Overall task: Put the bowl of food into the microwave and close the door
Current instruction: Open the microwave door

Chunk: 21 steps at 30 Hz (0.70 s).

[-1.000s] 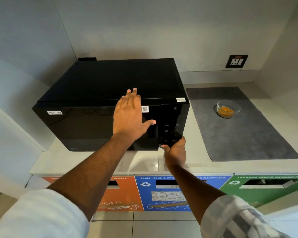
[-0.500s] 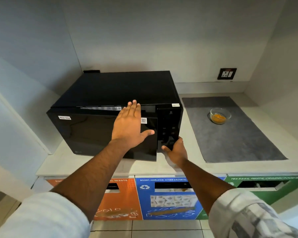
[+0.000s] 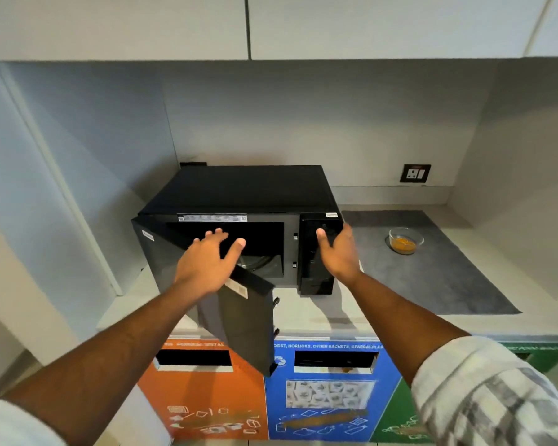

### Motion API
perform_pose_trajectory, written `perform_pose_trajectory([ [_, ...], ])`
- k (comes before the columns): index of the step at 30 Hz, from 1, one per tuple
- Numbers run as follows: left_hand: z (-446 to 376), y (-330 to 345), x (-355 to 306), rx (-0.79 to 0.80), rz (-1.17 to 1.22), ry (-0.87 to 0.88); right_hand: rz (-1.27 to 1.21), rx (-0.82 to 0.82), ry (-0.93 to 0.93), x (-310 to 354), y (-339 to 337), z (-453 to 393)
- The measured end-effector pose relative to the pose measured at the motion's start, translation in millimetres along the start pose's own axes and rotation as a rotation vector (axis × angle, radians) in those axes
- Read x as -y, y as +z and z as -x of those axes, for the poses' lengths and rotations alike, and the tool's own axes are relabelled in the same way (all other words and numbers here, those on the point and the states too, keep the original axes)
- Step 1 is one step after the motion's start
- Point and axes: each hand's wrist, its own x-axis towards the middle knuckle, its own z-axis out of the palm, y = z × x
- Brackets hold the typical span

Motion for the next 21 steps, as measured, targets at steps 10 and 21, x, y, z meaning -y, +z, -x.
perform_pose_trajectory([
  [10, -11, -42, 63, 0.136, -0.153, -0.221, 0.705, 0.065, -0.263, 31, 1, 7],
  [21, 8, -52, 91, 0.226, -0.580, -0.216, 0.915, 0.177, -0.293, 37, 6, 25],
])
